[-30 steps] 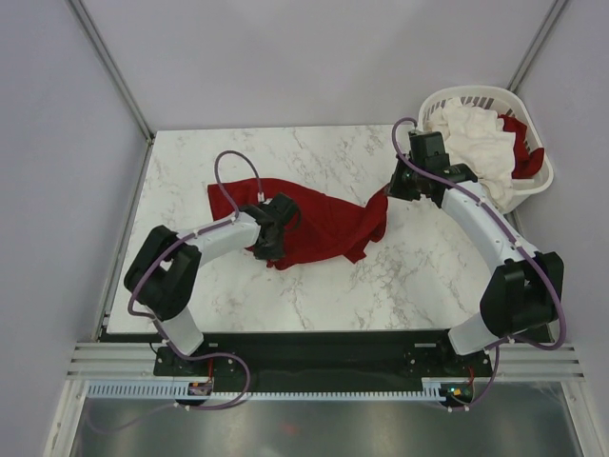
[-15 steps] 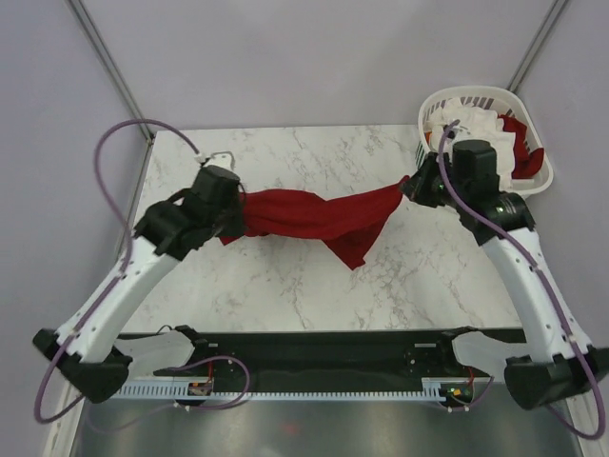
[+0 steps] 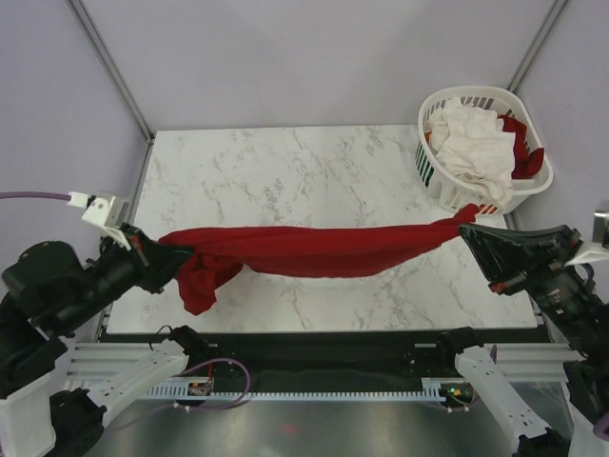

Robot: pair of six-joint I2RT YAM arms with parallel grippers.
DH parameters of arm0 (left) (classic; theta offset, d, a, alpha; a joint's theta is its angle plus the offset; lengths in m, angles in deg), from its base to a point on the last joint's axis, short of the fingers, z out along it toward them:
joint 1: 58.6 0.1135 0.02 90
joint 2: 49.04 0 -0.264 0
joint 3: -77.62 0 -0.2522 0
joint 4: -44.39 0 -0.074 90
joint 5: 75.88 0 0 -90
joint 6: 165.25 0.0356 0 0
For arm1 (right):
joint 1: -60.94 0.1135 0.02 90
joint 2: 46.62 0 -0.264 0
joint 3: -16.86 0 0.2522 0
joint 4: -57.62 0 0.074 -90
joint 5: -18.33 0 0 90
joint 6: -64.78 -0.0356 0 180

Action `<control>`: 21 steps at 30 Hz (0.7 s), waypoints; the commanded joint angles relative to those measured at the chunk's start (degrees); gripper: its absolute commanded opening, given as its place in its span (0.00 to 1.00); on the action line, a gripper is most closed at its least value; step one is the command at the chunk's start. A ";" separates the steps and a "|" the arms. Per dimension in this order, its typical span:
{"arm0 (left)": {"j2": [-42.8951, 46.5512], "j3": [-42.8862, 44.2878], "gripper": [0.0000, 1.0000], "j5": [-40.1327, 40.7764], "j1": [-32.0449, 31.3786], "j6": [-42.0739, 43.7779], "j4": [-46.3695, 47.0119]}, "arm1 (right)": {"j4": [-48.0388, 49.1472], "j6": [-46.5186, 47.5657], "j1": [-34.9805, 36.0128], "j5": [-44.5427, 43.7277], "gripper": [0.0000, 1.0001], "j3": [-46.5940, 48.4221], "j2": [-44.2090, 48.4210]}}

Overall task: Fold and stack the t-shirts
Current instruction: Flatten the tshirt out

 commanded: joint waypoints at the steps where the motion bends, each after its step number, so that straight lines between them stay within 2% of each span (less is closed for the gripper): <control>1: 0.26 4.09 0.12 -9.67 -0.02 5.95 2.22 | 5.25 -2.29 0.04 -1.78 0.00 -1.16 -0.99; 3: -3.67 3.92 0.14 -9.16 -0.02 6.21 1.79 | 5.00 -2.12 0.13 -6.76 0.00 -0.11 -3.09; 5: -7.73 3.22 0.11 -8.64 -0.02 7.09 1.87 | 3.86 -1.85 0.13 -10.38 0.00 0.95 -8.01; 8: -15.89 1.98 0.11 -4.85 -0.02 8.93 6.52 | 3.77 -1.76 0.04 -17.15 0.00 1.92 -16.44; 9: -22.97 4.68 0.11 -6.24 1.02 9.55 7.23 | 4.12 -2.37 0.13 -20.39 0.00 2.61 -21.86; 11: -31.08 9.52 0.12 -10.80 4.70 11.65 6.97 | 4.82 -3.60 0.04 -23.66 0.00 3.32 -28.03; 12: -34.86 13.98 0.15 -14.39 12.55 11.84 7.06 | 4.91 -4.48 0.04 -26.11 0.00 4.89 -31.46; 13: -44.91 16.55 0.33 -22.78 17.16 12.28 7.32 | 5.69 -5.18 -0.05 -28.40 0.00 5.78 -39.06; 14: -51.27 19.97 0.41 -26.00 21.47 13.06 6.63 | 5.96 -7.63 -0.40 -33.21 0.00 7.18 -43.84; 15: -57.60 29.14 0.56 -26.03 28.21 12.29 7.14 | 5.36 -7.56 -0.75 -34.56 0.00 14.50 -49.54; 16: -65.06 33.15 0.94 -25.51 31.15 11.06 7.84 | 0.48 -7.39 -1.10 -36.23 0.31 20.75 -63.09; 17: -75.93 35.97 1.00 -28.55 34.13 5.74 9.59 | -5.40 -7.04 -2.41 -36.16 0.71 29.52 -71.23; 18: -81.60 41.92 1.00 -32.06 38.78 3.08 8.21 | -13.29 -7.12 -3.03 -35.81 0.80 55.36 -79.57; 19: -85.40 46.59 1.00 -34.88 39.26 2.53 5.07 | -28.16 -7.04 -3.30 -36.41 0.98 70.41 -94.97; 20: -86.57 48.64 1.00 -31.25 38.39 3.92 4.78 | -32.31 -6.86 -3.47 -37.20 0.98 82.92 -99.74; 21: -85.02 46.22 1.00 -26.78 36.47 4.63 6.60 | -30.35 -6.34 -3.47 -38.08 0.98 76.86 -97.87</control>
